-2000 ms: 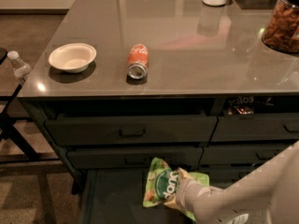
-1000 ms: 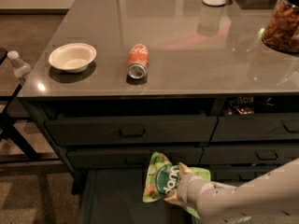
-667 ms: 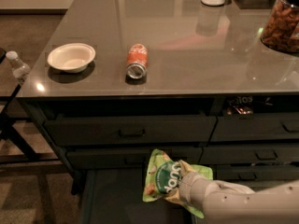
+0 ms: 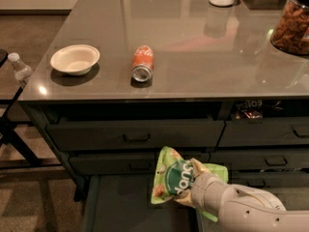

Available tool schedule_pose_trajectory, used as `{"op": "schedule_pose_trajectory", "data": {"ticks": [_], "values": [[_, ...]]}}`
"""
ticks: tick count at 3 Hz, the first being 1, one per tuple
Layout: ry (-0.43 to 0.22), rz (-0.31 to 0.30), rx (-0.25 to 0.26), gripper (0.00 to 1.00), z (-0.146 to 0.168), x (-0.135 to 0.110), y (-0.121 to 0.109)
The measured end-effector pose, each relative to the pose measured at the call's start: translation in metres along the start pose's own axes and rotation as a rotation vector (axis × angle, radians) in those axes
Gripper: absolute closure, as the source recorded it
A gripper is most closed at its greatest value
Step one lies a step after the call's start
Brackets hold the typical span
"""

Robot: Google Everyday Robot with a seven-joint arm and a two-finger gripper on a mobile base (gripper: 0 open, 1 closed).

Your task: Pick green rice chip bag from bottom drawer and place on counter

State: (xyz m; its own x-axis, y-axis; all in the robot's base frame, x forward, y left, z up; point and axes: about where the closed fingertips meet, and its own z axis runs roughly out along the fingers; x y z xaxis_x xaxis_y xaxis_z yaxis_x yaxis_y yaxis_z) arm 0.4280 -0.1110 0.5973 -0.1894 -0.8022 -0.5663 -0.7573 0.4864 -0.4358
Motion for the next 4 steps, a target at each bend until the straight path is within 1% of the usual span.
{"op": "schedule_pose_trajectory", "data": {"ticks": [1, 2, 3, 4], "values": [[-0.001, -0.009, 0.045, 1.00, -0.018, -0.010, -0.019], [-0.008, -0.022, 0.120, 1.00, -0.055, -0.027, -0.048], [-0.016, -0.046, 0.209, 1.00, -0.101, -0.049, -0.083], [-0.016, -0.045, 0.208, 1.00, -0.101, -0.049, -0.083]]}}
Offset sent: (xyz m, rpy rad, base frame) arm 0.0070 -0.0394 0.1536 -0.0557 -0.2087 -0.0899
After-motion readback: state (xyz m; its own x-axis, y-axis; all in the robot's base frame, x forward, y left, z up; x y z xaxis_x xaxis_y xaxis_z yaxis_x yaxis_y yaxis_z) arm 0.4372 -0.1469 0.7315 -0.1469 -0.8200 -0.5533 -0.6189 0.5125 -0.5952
